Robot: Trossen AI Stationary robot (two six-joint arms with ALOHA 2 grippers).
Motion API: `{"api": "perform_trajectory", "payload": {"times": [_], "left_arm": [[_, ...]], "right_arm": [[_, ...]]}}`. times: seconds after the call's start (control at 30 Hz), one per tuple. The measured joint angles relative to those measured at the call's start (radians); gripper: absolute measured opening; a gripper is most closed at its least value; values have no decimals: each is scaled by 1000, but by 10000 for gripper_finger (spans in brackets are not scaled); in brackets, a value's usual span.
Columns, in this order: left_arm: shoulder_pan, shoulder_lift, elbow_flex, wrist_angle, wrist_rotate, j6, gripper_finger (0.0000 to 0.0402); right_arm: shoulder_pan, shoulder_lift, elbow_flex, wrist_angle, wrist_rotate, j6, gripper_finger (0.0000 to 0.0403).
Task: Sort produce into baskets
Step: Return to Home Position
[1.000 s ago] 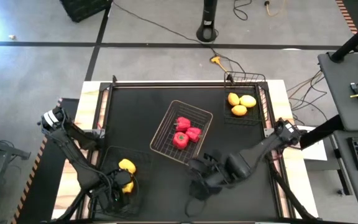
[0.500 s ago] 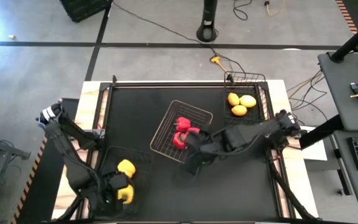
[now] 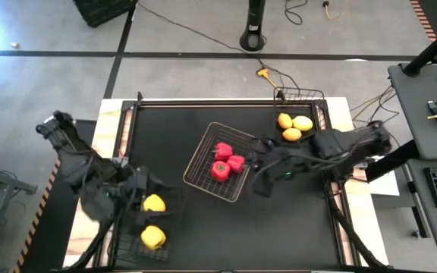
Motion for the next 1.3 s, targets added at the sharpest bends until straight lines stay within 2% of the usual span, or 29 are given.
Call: {"api": "perform_trajectory", "payload": {"times": [0.1, 0.2, 0.3, 0.4, 0.5, 0.63, 0.8, 0.87, 0.93, 1.03, 1.1, 1.13, 1.2, 1.3], "left_arm": [[68, -37, -96, 272, 38, 184, 385], [153, -46, -222, 588, 167, 332, 385], [242, -36, -334, 782, 215, 434, 385], [306, -24, -398, 881, 214, 439, 385], [342, -6, -414, 943, 216, 438, 385], [375, 20, -404, 936, 214, 438, 385], [438, 28, -357, 971, 146, 449, 385], [474, 28, -350, 966, 162, 448, 385], [508, 25, -350, 961, 262, 465, 385], [578, 24, -358, 973, 559, 608, 385], [624, 24, -363, 970, 757, 723, 385], [645, 23, -363, 971, 813, 759, 385], [683, 1, -363, 959, 824, 776, 385], [733, -48, -373, 921, 818, 787, 385]], "right_arm": [[27, -105, -120, 119, -7, -11, 16], [76, -227, -290, 309, -4, -11, 10], [129, -340, -484, 551, 66, 0, 9], [163, -432, -633, 643, 127, 63, 9], [172, -500, -719, 587, 119, 81, 9], [173, -558, -799, 515, 62, 98, 9], [172, -582, -866, 518, 62, 95, 9], [172, -582, -881, 516, 55, 94, 9], [166, -583, -883, 520, 57, 72, 9], [152, -605, -895, 521, 121, -66, 9], [151, -639, -911, 520, 116, -143, 9], [151, -658, -919, 520, 97, -158, 9], [153, -697, -938, 533, 59, -179, 9], [152, -766, -981, 537, -57, -255, 9]]}}
